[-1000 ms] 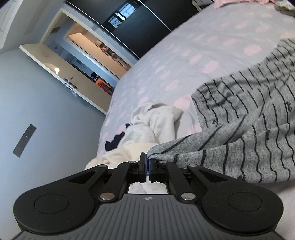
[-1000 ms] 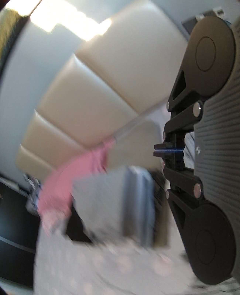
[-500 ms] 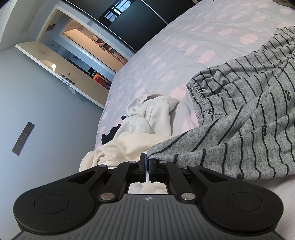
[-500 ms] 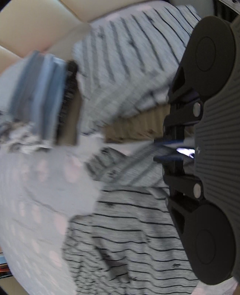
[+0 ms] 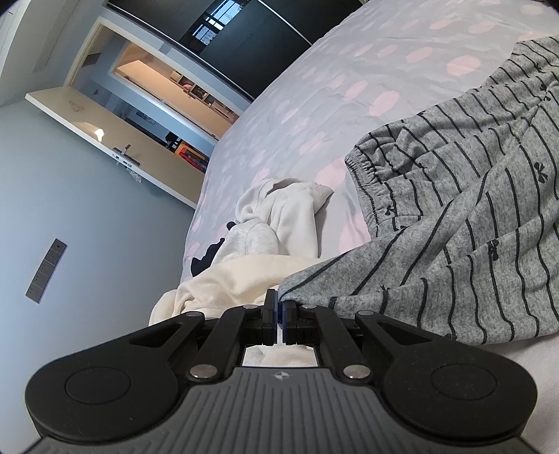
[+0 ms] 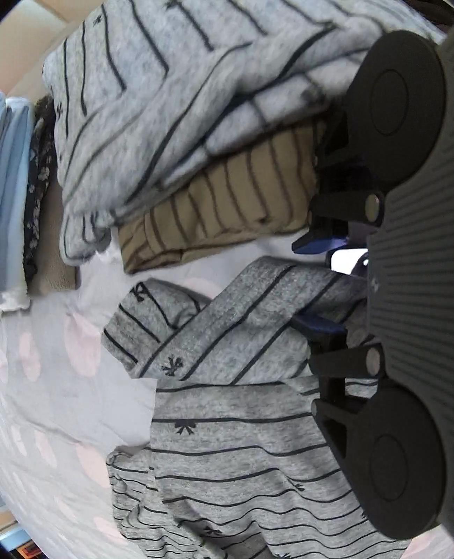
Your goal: Fold clothes
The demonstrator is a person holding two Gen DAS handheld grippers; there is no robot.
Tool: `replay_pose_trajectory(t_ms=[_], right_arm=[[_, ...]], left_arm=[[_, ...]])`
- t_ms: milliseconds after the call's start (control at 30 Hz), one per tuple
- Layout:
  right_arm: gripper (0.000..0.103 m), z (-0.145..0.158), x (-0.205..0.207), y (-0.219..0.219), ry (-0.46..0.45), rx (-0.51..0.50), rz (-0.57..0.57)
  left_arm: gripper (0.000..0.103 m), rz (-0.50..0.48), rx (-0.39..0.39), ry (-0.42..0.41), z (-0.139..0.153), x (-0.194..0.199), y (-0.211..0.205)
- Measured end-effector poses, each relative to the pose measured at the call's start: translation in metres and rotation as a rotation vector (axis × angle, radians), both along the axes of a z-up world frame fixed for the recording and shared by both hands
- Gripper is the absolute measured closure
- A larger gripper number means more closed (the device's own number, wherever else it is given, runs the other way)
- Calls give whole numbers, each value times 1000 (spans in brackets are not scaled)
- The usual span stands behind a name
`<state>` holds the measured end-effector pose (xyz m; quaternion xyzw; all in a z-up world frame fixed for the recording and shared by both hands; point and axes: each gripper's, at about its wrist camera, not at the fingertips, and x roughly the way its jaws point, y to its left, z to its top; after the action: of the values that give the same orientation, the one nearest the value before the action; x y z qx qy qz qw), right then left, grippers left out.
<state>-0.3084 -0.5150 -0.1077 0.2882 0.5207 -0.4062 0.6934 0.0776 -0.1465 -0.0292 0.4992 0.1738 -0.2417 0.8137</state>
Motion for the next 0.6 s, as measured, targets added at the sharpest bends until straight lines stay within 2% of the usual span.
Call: replay_pose_trajectory(t_ms=[67, 100, 167, 200, 333, 433, 600], right_arm=[[65, -5, 3, 1, 5, 2, 4], [80, -6, 5, 2, 5, 4, 5], [94, -4, 8, 5, 0, -1, 11], [97, 0, 10, 9, 8, -21, 14], [97, 28, 11, 22, -40, -99, -3], [98, 64, 5, 27, -112, -187, -37], [98, 121, -14, 15, -212, -307, -132]], left_arm=[[102, -3, 4, -3, -1, 0, 0], [102, -4, 5, -4, -1, 0, -1], [102, -5, 7, -4, -1, 0, -1], [102, -3, 4, -2, -1, 0, -1], [102, 19, -33, -5, 7, 3, 5], [102, 40, -70, -30, 19, 6, 11], [103, 45, -158, -81, 53, 9, 23]])
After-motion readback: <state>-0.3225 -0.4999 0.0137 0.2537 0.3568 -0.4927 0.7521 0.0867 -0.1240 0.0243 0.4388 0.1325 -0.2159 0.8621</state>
